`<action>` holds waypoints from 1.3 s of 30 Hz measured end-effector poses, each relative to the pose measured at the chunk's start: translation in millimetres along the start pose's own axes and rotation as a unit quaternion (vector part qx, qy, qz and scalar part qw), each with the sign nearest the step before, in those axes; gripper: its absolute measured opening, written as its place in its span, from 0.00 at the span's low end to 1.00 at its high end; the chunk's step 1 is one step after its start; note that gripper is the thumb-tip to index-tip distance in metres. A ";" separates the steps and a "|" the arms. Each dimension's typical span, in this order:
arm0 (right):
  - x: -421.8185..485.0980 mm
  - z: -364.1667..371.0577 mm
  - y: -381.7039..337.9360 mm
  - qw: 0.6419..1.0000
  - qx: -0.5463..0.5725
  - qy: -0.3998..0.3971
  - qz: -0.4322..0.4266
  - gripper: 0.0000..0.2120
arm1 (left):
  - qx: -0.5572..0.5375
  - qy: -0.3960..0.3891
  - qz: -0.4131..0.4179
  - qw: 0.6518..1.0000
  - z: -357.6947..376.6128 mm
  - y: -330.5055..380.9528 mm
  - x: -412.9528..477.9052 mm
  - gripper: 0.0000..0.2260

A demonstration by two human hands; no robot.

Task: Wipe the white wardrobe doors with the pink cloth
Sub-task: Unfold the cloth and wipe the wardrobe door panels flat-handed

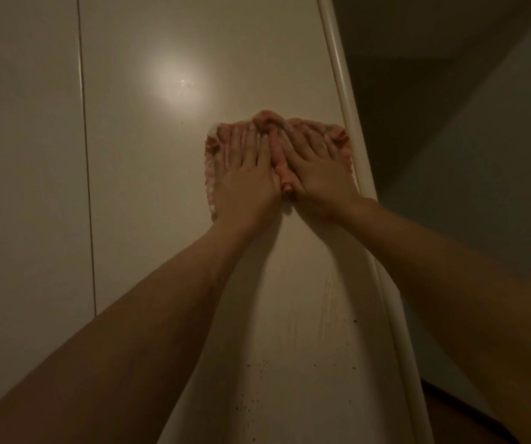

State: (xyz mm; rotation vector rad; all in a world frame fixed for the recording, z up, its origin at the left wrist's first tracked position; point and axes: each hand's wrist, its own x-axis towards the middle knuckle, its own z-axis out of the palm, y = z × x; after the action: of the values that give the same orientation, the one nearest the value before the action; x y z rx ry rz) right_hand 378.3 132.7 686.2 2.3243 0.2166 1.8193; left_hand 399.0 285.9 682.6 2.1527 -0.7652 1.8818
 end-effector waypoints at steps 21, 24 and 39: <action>-174.7 29.9 -22.2 0.996 0.005 -0.072 0.056 0.33 | -0.035 -0.104 -0.002 0.994 27.9 56.1 -156.2 0.29; -210.2 35.8 -29.8 0.995 0.000 -0.079 0.062 0.34 | -0.022 -0.131 0.008 0.991 34.3 64.1 -189.2 0.32; -345.3 64.7 -77.4 0.995 0.009 -0.066 0.068 0.34 | -0.016 -0.229 0.059 0.971 43.4 81.7 -316.0 0.35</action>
State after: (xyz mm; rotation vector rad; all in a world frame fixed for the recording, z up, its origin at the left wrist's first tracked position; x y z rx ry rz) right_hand 358.1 126.8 327.1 2.5175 0.0589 1.7176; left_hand 376.2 278.1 354.2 2.6083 -1.0154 1.4126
